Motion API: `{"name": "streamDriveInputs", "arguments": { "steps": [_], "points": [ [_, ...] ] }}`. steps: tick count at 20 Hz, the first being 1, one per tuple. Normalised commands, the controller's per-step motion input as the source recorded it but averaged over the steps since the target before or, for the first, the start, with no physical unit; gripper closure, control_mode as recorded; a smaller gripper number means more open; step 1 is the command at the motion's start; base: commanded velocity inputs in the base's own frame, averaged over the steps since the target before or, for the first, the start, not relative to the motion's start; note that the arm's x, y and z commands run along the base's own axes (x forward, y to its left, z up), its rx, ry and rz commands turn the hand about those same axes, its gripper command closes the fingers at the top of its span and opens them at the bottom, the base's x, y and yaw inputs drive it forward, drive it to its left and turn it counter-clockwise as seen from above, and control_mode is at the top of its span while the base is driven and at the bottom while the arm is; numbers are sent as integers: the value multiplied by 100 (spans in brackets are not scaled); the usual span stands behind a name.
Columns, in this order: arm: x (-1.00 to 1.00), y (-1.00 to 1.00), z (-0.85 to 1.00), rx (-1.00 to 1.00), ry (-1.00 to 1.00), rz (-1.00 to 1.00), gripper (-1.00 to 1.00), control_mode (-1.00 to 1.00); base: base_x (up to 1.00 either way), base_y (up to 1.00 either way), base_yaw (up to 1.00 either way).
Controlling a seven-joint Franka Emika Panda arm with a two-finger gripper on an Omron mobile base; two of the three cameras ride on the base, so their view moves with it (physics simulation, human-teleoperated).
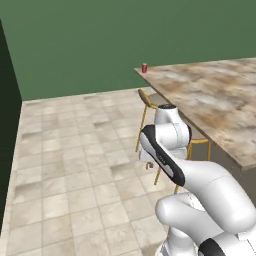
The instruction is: Four empty soda cans are scattered around the kitchen. Gather all the cans and cluster them next to the stove for recycling.
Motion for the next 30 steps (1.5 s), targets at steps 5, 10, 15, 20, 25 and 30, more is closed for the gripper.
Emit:
{"name": "streamDriveInputs", "arguments": {
  "steps": [5, 10, 15, 20, 25, 30],
  "points": [
    [0, 0, 0, 0, 0, 0, -100, 100, 61, 63, -17],
    [0, 0, 0, 0, 0, 0, -100, 100, 58, 64, -19],
    [0, 0, 0, 0, 0, 0, -100, 100, 71, 33, -11],
    [0, 0, 0, 0, 0, 0, -100, 100, 84, 24, -10],
    [0, 0, 0, 0, 0, 0, -100, 100, 68, 46, -17],
    [0, 0, 0, 0, 0, 0, -100, 100, 61, 50, -25]
  ]
}}
